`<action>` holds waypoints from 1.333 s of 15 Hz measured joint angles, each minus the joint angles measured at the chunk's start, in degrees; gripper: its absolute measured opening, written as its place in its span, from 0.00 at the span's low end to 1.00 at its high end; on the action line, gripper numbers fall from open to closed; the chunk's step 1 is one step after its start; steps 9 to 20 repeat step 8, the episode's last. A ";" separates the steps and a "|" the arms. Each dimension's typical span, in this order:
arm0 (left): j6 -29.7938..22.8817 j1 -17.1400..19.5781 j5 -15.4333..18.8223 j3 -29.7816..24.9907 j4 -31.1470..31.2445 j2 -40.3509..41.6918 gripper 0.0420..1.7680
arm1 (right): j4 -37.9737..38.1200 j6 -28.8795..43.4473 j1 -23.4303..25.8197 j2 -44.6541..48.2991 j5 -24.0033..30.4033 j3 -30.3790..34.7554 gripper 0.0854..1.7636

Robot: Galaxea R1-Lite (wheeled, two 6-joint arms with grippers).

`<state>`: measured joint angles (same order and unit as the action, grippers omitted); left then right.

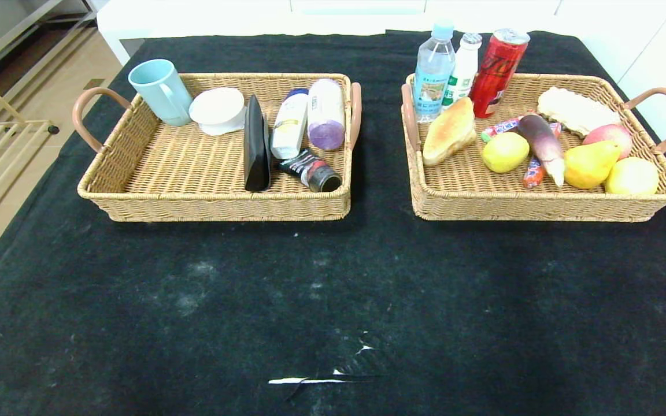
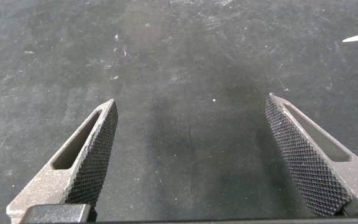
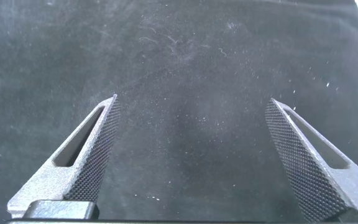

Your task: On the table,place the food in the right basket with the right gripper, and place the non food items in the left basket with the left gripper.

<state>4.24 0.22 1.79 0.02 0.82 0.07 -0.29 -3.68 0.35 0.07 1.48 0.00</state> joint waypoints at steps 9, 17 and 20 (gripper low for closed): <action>-2.12 0.02 -0.50 -0.02 -0.18 0.00 0.97 | -0.04 3.13 -0.11 0.00 -0.79 0.00 0.96; -2.12 0.02 -0.50 -0.02 -0.18 0.00 0.97 | -0.04 3.13 -0.11 0.00 -0.79 0.00 0.96; -2.12 0.02 -0.50 -0.02 -0.18 0.00 0.97 | -0.04 3.13 -0.11 0.00 -0.79 0.00 0.96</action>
